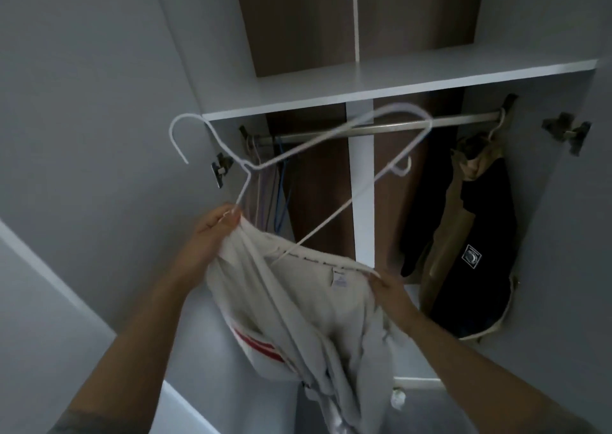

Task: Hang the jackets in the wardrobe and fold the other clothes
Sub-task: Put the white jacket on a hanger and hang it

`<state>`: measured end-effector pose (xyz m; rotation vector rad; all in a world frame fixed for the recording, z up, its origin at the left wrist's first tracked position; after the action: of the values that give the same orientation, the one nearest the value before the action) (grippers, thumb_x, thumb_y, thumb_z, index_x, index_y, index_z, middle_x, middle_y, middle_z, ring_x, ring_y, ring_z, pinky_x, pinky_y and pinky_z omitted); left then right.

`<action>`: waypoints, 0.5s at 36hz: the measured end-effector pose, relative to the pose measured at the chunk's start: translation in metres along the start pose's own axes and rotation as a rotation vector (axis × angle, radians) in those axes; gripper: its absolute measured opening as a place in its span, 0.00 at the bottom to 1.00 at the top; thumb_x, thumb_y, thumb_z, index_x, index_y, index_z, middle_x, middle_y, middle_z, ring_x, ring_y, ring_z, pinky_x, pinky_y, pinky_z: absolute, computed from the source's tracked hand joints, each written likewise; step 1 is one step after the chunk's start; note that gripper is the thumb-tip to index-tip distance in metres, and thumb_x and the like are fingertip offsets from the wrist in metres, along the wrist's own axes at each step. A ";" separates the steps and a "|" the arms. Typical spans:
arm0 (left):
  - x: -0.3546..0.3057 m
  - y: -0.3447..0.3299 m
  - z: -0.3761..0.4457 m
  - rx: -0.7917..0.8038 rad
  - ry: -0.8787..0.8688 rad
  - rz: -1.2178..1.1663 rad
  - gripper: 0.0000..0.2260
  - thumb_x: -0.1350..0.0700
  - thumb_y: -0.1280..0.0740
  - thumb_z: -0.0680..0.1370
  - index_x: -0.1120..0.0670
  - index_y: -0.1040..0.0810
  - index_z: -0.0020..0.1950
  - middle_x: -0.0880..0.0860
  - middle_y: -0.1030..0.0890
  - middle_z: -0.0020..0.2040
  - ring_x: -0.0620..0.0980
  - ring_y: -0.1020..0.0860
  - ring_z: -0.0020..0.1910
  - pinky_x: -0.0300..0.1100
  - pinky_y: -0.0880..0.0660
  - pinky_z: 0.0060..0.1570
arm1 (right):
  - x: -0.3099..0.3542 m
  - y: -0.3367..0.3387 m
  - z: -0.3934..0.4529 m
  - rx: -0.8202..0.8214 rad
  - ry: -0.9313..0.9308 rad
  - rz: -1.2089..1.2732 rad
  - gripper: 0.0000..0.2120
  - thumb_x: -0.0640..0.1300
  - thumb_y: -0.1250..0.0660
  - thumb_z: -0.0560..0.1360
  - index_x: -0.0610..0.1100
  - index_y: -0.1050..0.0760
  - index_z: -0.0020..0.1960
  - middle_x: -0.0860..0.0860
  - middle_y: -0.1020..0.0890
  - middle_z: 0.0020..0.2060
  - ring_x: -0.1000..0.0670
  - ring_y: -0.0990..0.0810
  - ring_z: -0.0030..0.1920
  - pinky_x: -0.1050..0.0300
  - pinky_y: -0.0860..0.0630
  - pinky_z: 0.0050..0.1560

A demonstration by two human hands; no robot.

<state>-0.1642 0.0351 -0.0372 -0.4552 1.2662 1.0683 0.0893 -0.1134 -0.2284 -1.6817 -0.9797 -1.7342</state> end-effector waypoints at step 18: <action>0.001 -0.053 -0.030 0.551 -0.078 0.493 0.12 0.65 0.36 0.78 0.52 0.19 0.40 0.50 0.22 0.39 0.36 0.23 0.39 0.29 0.30 0.42 | 0.160 0.127 0.001 0.213 0.168 -0.373 0.16 0.44 0.29 0.75 0.28 0.21 0.43 0.41 0.22 0.36 0.49 0.23 0.36 0.59 0.27 0.39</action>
<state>-0.1355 -0.0135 -0.0607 0.3317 1.5724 1.0639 0.1763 -0.1701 -0.0531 -1.2557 -1.4094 -1.8858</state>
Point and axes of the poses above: each hand's wrist, its own z-axis towards the middle knuckle, its own y-axis out of the back of the hand, x = y × z, the point moved 5 cm from there along z, towards the middle knuckle
